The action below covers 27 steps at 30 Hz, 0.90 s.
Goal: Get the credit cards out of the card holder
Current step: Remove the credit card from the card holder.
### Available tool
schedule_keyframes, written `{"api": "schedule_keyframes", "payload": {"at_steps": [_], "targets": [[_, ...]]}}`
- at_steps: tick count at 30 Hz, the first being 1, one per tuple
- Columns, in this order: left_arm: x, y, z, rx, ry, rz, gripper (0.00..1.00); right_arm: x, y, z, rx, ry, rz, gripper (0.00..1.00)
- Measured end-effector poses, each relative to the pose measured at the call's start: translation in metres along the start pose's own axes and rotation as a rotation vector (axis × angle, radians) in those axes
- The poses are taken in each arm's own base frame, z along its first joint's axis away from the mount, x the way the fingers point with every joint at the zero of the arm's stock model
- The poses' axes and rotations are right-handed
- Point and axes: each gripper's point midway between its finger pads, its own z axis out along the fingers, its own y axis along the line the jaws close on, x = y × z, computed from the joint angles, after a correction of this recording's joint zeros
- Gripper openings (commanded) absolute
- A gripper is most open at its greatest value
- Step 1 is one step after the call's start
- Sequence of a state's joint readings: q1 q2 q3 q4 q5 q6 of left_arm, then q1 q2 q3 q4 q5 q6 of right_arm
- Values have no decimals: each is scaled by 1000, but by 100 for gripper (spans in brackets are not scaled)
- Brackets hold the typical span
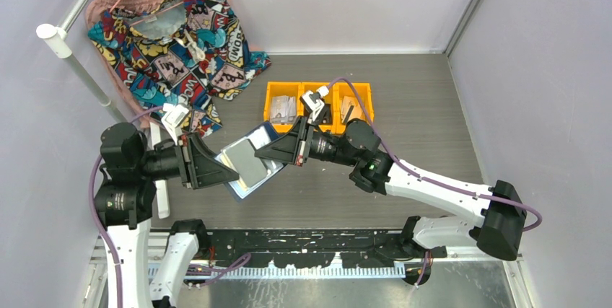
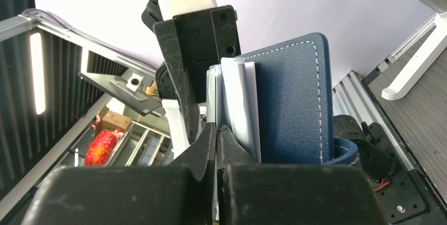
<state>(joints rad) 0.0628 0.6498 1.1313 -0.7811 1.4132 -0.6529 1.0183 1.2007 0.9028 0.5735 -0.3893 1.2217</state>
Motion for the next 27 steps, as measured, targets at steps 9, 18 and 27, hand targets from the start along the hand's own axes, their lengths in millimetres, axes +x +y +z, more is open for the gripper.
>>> {"api": "schedule_keyframes", "payload": {"at_steps": [9, 18, 27], "targets": [[2, 24, 2, -88, -61, -97, 42, -11, -10, 1, 37, -70, -3, 1], [-6, 21, 2, -110, -119, -107, 20, -12, -13, 4, 54, -105, -9, 1], [-11, 25, 3, -127, -139, -106, 0, -12, -13, 4, 51, -116, -19, 19]]}}
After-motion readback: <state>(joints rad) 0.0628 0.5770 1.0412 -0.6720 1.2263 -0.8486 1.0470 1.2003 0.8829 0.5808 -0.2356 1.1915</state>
